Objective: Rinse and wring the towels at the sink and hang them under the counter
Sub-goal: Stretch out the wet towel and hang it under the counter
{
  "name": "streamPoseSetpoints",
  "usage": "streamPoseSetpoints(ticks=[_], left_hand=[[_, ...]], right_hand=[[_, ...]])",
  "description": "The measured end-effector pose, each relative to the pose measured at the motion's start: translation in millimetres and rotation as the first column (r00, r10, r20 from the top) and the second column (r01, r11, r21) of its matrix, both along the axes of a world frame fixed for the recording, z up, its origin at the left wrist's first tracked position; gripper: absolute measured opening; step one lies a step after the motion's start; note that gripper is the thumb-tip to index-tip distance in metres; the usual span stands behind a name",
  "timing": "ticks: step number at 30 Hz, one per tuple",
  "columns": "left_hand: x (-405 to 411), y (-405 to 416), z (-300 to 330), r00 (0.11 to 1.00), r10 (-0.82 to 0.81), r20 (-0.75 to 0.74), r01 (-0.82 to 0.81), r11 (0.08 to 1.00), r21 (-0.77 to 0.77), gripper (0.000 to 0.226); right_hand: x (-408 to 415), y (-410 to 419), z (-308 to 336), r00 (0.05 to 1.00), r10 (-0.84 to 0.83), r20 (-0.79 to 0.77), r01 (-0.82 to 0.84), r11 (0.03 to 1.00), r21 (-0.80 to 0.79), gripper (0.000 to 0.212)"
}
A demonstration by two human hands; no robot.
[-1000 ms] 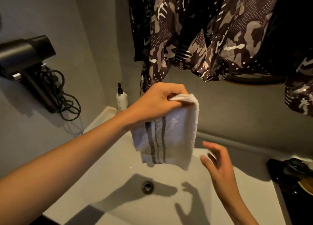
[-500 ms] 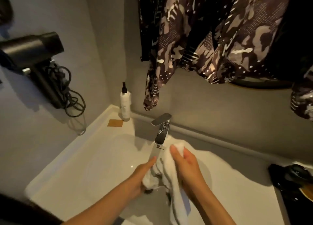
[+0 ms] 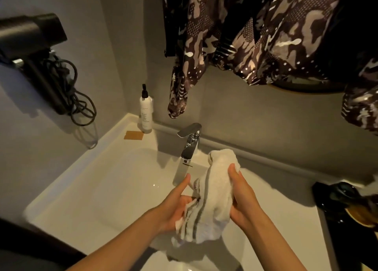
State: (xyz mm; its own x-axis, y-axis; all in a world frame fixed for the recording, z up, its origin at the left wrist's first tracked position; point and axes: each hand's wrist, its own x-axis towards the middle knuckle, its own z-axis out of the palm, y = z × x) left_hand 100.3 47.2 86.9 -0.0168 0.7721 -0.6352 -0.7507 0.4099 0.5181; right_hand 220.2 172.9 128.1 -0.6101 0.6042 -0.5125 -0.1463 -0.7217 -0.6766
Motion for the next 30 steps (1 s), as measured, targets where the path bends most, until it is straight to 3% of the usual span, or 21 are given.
streamPoseSetpoints(ticks=[4,5,7,9,10,13,15,17,19,21,24,30], left_hand=[[4,16,14,0.983,0.112,0.142,-0.134,0.978,0.160,0.082],[3,20,16,0.983,0.105,0.148,-0.130,0.976,0.174,0.080],[0,17,19,0.991,0.078,0.107,-0.094,0.984,0.152,0.068],[-4,15,16,0.999,0.052,0.008,-0.053,0.993,0.108,0.040],[-6,15,15,0.998,0.038,-0.055,-0.033,0.995,0.098,0.025],[-13,15,17,0.987,0.053,-0.154,-0.038,0.995,0.095,0.008],[-21,12,21,0.969,0.124,-0.212,-0.089,0.982,0.168,0.023],[-24,9,22,0.950,0.170,-0.263,-0.113,0.969,0.219,0.034],[-23,9,19,0.894,0.168,-0.415,-0.129,0.984,0.120,0.032],[-21,11,13,0.818,0.128,-0.561,-0.165,0.986,-0.016,0.028],[-22,8,7,0.800,0.115,-0.589,-0.219,0.970,-0.108,0.029],[-17,-8,13,0.796,0.126,-0.592,-0.230,0.968,-0.102,0.015]], right_hand=[[4,0,10,0.997,0.017,-0.072,-0.026,0.992,-0.127,0.049],[8,3,15,0.998,0.028,-0.058,-0.032,0.997,-0.076,0.046],[15,10,18,0.987,0.075,0.143,-0.106,0.969,0.225,0.039],[22,13,13,0.898,-0.004,0.439,-0.225,0.854,0.468,0.034],[23,13,8,0.872,-0.031,0.488,-0.238,0.845,0.479,0.032],[27,13,-4,0.908,0.004,0.419,-0.160,0.928,0.336,0.028],[29,13,-3,0.949,0.029,0.314,-0.112,0.961,0.251,0.033],[30,11,-2,0.971,0.021,0.237,-0.083,0.964,0.255,0.022],[25,9,-9,0.951,-0.010,0.308,-0.083,0.953,0.290,0.012],[19,7,-25,0.889,-0.027,0.458,-0.112,0.955,0.274,0.025],[15,8,-50,0.861,-0.039,0.508,-0.101,0.965,0.244,0.046],[26,-12,-46,0.893,-0.084,0.441,-0.055,0.955,0.293,0.013]])
